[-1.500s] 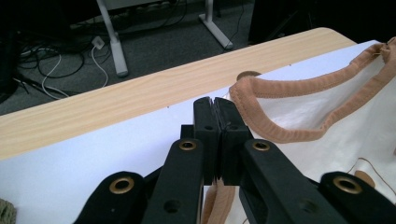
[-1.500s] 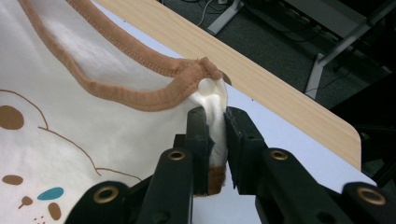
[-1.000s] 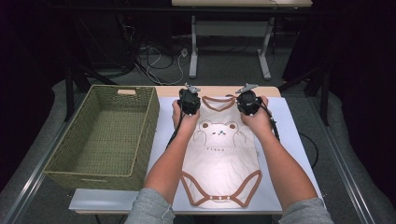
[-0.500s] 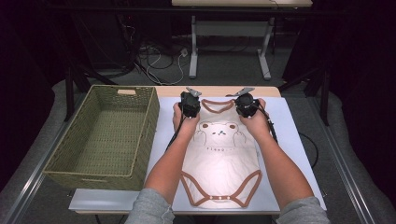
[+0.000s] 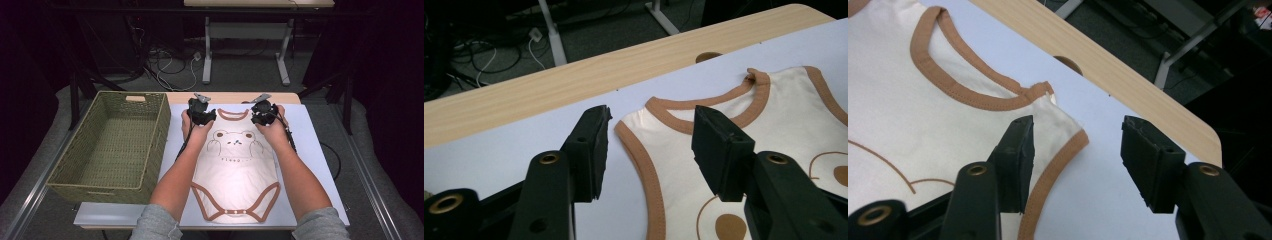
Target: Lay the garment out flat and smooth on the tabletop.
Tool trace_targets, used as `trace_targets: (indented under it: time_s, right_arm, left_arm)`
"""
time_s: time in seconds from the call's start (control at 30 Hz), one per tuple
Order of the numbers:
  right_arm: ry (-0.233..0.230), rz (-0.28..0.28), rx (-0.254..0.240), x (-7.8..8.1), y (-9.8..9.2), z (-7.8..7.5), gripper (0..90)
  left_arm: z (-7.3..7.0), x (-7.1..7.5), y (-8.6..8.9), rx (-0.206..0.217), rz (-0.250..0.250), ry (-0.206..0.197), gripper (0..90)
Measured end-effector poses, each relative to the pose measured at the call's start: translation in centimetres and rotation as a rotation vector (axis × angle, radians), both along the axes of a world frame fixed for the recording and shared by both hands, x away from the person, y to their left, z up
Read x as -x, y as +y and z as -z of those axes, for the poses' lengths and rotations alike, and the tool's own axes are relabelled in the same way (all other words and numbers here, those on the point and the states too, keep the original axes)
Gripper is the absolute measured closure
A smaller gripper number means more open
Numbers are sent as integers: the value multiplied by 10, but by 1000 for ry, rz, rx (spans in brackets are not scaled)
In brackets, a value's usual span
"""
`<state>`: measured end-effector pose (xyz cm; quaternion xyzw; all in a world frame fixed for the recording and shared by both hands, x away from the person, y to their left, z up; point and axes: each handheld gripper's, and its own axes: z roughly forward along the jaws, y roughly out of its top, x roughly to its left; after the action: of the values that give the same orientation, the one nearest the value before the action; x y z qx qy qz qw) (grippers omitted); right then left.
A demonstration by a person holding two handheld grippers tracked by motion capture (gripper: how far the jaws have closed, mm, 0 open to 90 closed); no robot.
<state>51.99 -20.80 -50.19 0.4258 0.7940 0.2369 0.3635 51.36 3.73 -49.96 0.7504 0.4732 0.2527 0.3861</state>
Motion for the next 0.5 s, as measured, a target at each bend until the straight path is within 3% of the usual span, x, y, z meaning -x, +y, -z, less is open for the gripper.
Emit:
trace_targets:
  time_s: [0.2,0.5]
  right_arm:
    - [13,16,-44,2,-3,-4,442]
    - [58,60,-78,4,-8,-10,322]
  left_arm:
    - [1,0,4,3,5,21,450]
    - [-2,0,7,68,8,39,383]
